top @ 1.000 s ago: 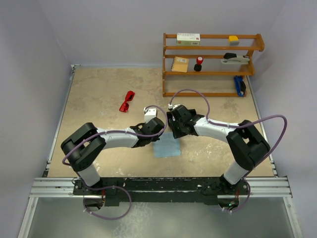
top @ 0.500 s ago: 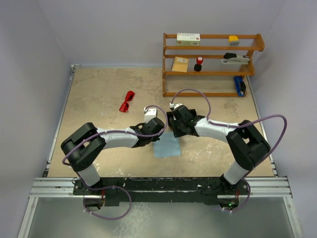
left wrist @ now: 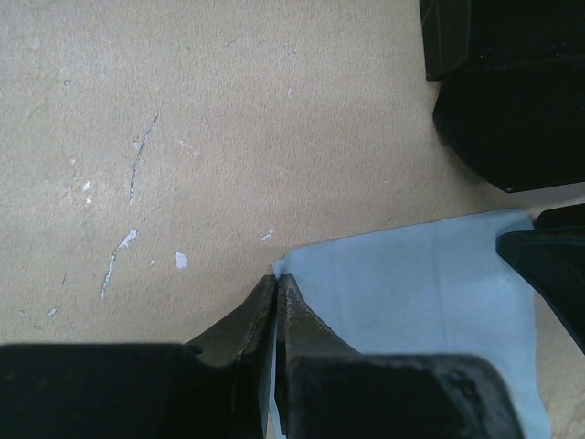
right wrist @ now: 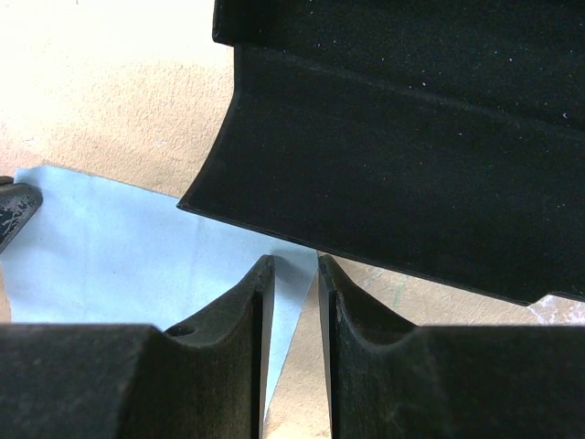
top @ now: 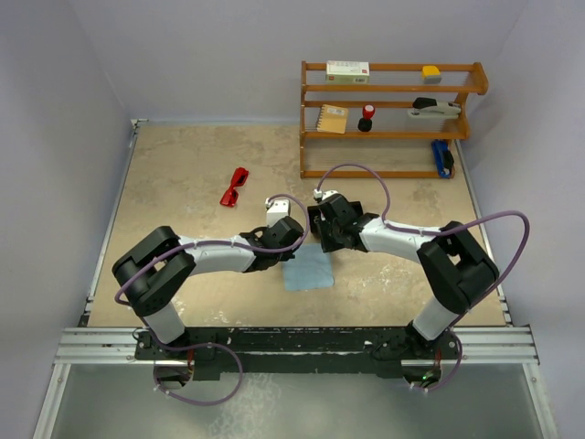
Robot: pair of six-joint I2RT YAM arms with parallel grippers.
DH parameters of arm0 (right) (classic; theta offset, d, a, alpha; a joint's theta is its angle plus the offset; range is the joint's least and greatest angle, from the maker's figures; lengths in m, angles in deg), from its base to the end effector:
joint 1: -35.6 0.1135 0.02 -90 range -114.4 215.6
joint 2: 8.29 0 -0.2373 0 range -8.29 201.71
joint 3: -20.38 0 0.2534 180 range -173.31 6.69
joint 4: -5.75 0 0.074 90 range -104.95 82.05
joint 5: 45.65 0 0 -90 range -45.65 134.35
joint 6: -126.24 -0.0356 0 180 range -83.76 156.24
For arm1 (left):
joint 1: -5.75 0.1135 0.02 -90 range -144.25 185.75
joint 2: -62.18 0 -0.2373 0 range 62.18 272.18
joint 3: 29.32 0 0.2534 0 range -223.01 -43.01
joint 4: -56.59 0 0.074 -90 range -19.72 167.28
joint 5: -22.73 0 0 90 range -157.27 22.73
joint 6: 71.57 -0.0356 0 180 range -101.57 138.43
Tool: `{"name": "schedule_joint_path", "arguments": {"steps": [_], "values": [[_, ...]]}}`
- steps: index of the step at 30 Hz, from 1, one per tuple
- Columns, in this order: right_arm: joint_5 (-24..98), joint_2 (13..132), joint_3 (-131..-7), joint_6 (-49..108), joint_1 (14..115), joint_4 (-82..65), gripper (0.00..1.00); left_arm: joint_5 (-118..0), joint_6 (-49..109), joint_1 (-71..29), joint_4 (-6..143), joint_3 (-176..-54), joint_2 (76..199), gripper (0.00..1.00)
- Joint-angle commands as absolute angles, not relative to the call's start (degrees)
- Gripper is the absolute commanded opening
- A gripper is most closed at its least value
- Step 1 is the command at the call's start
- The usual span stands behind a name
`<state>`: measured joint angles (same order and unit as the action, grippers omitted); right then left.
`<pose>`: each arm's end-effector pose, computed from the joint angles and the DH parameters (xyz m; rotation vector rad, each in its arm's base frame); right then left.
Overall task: Organize the sunglasses
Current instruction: Fold the glasses cleaning cloth at the center of the board.
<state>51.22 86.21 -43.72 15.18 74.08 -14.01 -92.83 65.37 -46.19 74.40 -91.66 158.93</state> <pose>0.2588 0.2003 0.1379 -0.3200 2.4425 0.3148 0.2106 -0.2440 0.1221 -0.0805 2.3795 -0.2670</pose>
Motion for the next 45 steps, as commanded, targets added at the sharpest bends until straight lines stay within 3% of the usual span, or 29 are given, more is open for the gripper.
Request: {"name": "schedule_joint_path", "arguments": {"steps": [1, 22, 32, 36, 45], "values": [[51.26, 86.84, -42.14, 13.84, 73.89, -13.96, 0.28, -92.59, 65.03, -46.54, 74.68, -92.76, 158.71, 0.0], [49.08, 87.4, -41.82, 14.57, 73.94, -13.53, 0.23, -92.79, 65.1, -46.54, 74.67, -93.09, 159.23, 0.0], [49.1, 87.52, -42.28, 14.77, 73.99, -13.66, 0.11, -92.73, 64.76, -46.54, 74.76, -93.41, 159.61, 0.0], [48.67, 87.52, -42.64, 15.01, 73.92, -13.81, 0.0, -92.67, 64.51, -46.54, 75.17, -93.91, 159.79, 0.0], [47.96, 86.52, -43.22, 15.36, 73.95, -14.27, 0.0, -92.51, 64.12, -46.54, 75.95, -94.53, 159.47, 0.0]]}}
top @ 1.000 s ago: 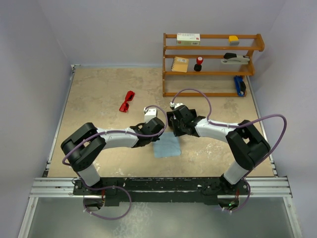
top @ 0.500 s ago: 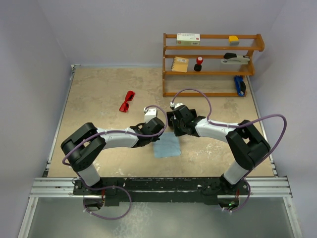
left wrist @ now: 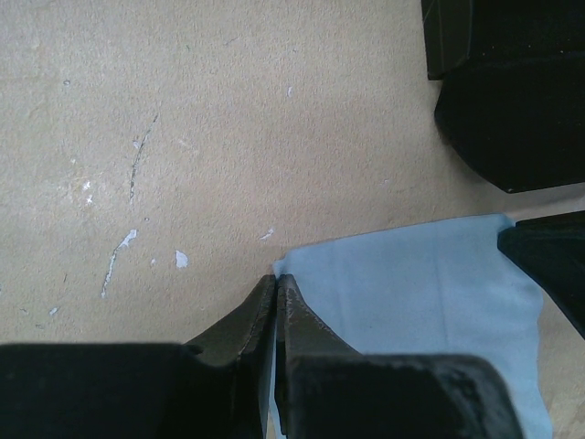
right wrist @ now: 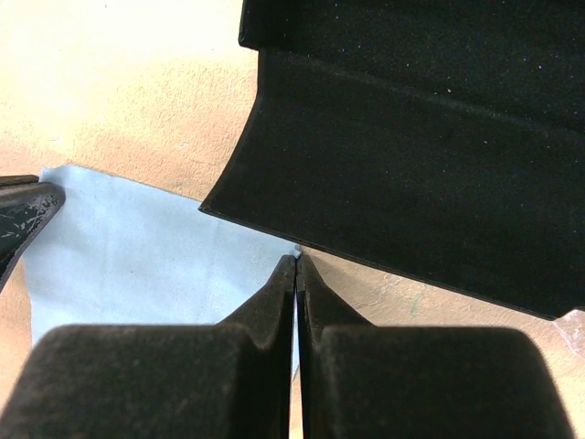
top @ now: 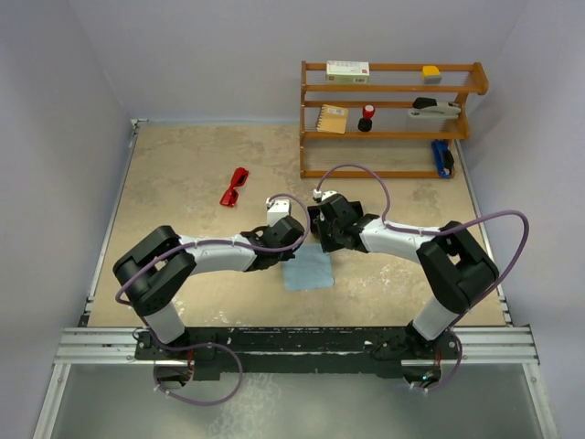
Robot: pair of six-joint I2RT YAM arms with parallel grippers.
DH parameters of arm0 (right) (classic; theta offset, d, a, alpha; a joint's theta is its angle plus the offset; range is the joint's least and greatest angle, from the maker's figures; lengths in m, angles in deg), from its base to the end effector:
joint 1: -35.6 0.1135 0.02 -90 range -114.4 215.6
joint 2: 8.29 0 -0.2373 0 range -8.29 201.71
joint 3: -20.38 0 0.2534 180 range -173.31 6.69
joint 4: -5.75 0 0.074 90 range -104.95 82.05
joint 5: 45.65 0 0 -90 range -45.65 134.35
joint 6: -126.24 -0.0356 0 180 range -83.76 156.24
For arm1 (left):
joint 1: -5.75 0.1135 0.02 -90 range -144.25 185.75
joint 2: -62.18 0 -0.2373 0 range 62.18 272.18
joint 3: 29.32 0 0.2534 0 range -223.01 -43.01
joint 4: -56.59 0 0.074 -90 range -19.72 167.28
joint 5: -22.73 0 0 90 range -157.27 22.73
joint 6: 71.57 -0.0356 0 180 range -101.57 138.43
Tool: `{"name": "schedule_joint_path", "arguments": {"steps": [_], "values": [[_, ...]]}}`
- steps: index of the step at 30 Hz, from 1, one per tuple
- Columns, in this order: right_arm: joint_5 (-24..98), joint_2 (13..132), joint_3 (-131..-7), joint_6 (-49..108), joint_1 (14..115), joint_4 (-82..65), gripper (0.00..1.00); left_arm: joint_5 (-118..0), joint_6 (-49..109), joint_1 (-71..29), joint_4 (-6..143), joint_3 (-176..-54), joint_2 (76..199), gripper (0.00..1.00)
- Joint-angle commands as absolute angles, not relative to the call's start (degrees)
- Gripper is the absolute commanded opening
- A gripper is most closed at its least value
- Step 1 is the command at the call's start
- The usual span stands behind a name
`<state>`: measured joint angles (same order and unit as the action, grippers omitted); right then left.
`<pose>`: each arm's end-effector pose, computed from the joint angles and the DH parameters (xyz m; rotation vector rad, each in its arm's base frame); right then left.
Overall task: Organize the sunglasses
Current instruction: Fold the glasses cleaning cloth at the center of the board.
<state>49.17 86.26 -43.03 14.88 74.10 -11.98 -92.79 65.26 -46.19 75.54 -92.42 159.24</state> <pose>0.2583 0.2017 0.1366 -0.3274 2.4325 0.3699 0.2114 -0.2451 0.1228 -0.0746 2.3884 -0.2555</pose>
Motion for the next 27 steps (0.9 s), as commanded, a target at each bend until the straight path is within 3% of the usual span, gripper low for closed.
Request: {"name": "schedule_joint_path", "arguments": {"steps": [1, 27], "values": [[47.95, 86.35, -43.3, 15.38, 73.98, -14.32, 0.0, -92.56, 64.07, -46.54, 75.99, -94.56, 159.33, 0.0], [48.57, 80.04, -44.64, 15.33, 75.62, -17.91, 0.0, -93.02, 63.1, -47.33, 78.06, -95.75, 155.4, 0.0]]}}
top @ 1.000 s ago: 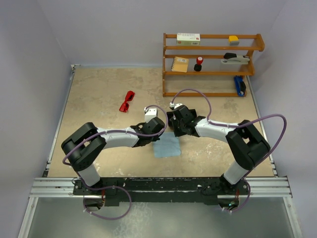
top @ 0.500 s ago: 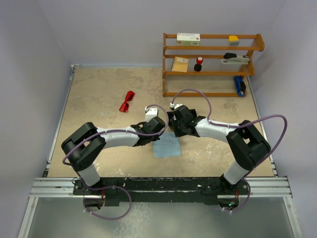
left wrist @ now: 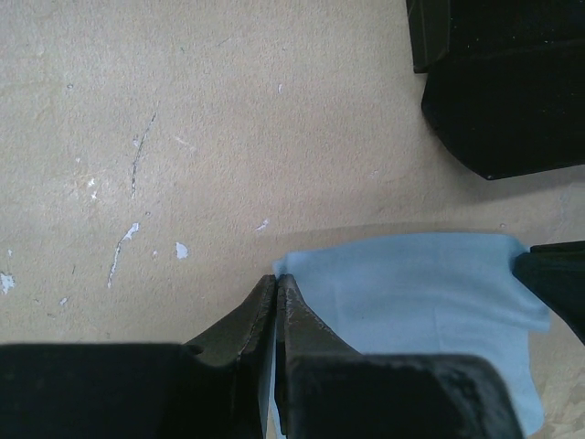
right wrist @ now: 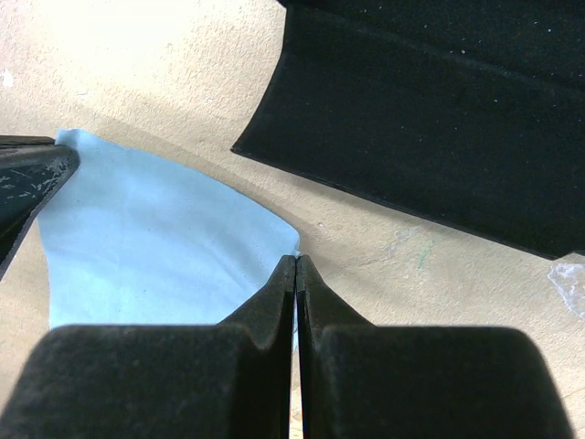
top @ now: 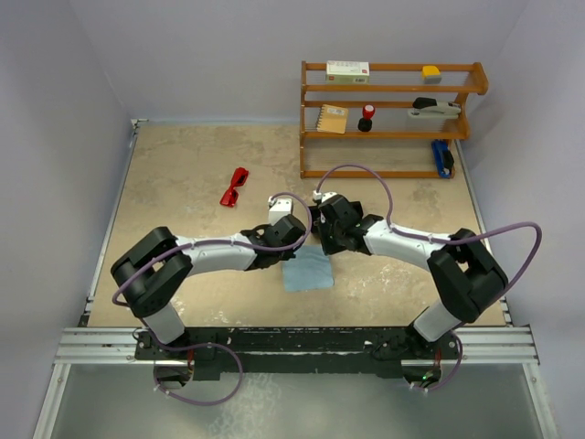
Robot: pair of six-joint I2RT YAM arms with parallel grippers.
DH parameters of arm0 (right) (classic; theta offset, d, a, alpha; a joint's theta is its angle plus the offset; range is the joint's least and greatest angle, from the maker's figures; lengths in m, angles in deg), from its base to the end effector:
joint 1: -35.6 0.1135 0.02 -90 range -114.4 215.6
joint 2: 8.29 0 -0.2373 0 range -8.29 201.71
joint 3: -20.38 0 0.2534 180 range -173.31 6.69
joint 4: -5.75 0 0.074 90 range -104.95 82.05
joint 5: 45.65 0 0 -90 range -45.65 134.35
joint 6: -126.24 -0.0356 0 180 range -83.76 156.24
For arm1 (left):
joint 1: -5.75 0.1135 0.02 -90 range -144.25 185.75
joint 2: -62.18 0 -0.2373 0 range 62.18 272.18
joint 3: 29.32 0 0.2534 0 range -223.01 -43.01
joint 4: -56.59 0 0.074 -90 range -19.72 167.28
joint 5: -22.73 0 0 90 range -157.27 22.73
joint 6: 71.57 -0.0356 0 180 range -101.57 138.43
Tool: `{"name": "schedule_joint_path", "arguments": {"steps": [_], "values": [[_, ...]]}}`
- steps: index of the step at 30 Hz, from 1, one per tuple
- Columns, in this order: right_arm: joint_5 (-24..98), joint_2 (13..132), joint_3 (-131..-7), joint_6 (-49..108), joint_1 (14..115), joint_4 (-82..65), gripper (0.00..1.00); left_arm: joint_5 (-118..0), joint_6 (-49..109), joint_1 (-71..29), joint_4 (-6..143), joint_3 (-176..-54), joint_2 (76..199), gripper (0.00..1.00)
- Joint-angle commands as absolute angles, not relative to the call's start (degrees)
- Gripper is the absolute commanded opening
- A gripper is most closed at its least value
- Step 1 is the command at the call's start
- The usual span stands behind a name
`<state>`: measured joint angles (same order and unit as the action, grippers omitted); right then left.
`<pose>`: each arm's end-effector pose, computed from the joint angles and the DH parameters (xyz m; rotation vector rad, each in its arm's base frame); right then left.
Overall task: Organize the sunglasses
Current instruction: Fold the glasses cleaning cloth at the center of the board.
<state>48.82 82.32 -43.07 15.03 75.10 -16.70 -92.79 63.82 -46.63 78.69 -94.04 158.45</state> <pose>0.2479 0.2007 0.1517 -0.3575 2.4438 0.3759 0.2104 -0.2479 0.1313 -0.0317 2.3973 -0.2353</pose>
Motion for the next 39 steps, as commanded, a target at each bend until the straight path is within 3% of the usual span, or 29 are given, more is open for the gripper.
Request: {"name": "schedule_joint_path", "arguments": {"steps": [1, 39], "values": [[48.61, 79.86, -44.7, 15.26, 75.67, -17.97, 0.0, -93.05, 63.15, -47.48, 78.14, -95.81, 155.29, 0.0], [49.24, 77.08, -42.97, 15.23, 76.02, -20.25, 0.0, -93.94, 62.04, -48.73, 77.31, -90.84, 150.58, 0.0]]}}
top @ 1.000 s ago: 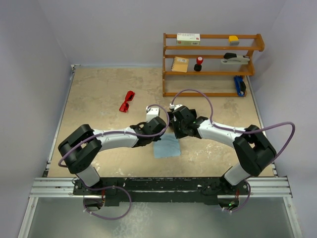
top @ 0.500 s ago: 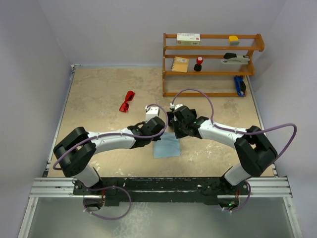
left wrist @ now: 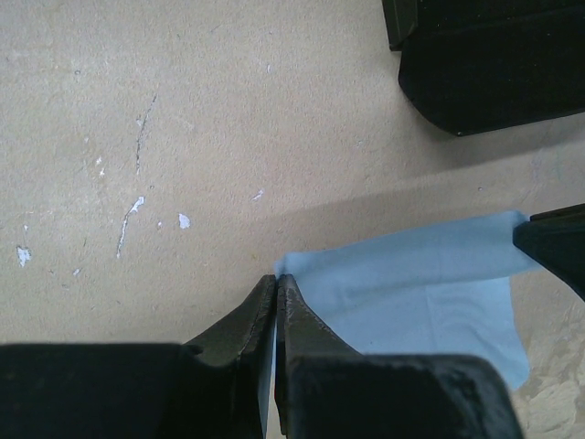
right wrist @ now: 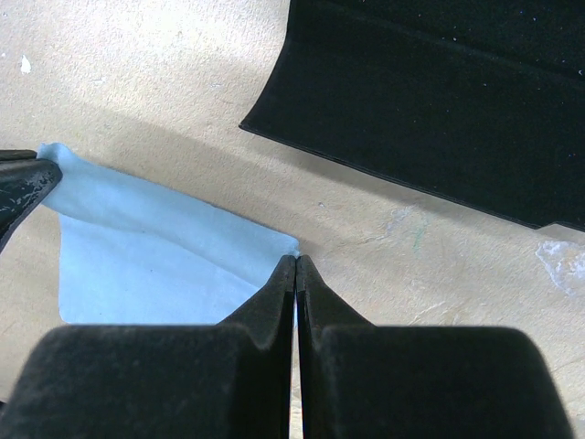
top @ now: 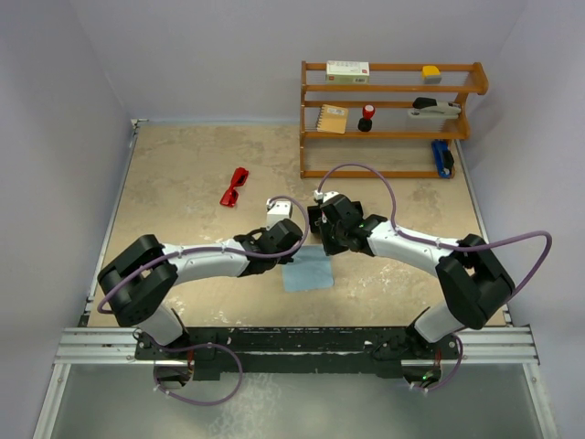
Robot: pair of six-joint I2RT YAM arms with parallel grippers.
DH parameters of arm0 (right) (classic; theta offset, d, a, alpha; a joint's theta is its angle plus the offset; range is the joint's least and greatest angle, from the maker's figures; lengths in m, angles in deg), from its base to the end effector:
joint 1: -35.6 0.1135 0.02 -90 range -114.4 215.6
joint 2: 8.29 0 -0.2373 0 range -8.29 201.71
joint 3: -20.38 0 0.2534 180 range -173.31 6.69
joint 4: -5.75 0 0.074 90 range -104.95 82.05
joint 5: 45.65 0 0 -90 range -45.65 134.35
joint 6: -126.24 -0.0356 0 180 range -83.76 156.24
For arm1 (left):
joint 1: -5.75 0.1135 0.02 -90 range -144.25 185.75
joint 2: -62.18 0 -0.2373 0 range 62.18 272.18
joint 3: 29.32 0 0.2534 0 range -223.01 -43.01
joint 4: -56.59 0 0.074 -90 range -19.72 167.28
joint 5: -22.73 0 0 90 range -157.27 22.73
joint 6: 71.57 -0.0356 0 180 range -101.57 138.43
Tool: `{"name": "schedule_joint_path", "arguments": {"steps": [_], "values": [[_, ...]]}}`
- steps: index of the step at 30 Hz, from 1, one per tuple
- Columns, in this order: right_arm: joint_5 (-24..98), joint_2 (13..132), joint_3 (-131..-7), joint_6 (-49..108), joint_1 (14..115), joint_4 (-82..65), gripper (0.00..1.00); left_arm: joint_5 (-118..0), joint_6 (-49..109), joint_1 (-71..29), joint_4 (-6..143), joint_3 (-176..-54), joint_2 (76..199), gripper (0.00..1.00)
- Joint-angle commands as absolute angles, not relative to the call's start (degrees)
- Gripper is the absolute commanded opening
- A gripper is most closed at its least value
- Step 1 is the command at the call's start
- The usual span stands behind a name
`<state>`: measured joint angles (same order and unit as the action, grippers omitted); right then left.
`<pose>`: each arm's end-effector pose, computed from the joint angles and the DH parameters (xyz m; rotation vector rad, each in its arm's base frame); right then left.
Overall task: Organize the sunglasses
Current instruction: Fold the glasses cleaning cloth at the center of the board.
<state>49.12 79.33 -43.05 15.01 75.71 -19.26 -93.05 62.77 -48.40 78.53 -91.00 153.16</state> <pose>0.2412 0.1993 0.1639 -0.3662 2.4349 0.3789 0.1949 -0.2434 0.1441 0.0125 2.3662 -0.2761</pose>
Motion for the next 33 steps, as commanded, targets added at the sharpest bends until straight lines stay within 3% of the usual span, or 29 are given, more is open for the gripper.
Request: {"name": "schedule_joint_path", "arguments": {"steps": [1, 33], "values": [[49.33, 77.06, -42.89, 15.23, 75.96, -20.24, 0.0, -93.92, 62.03, -48.74, 77.29, -90.83, 150.55, 0.0], [50.57, 73.87, -39.78, 15.67, 75.97, -20.14, 0.0, -93.03, 62.92, -50.59, 76.02, -87.7, 148.33, 0.0]]}}
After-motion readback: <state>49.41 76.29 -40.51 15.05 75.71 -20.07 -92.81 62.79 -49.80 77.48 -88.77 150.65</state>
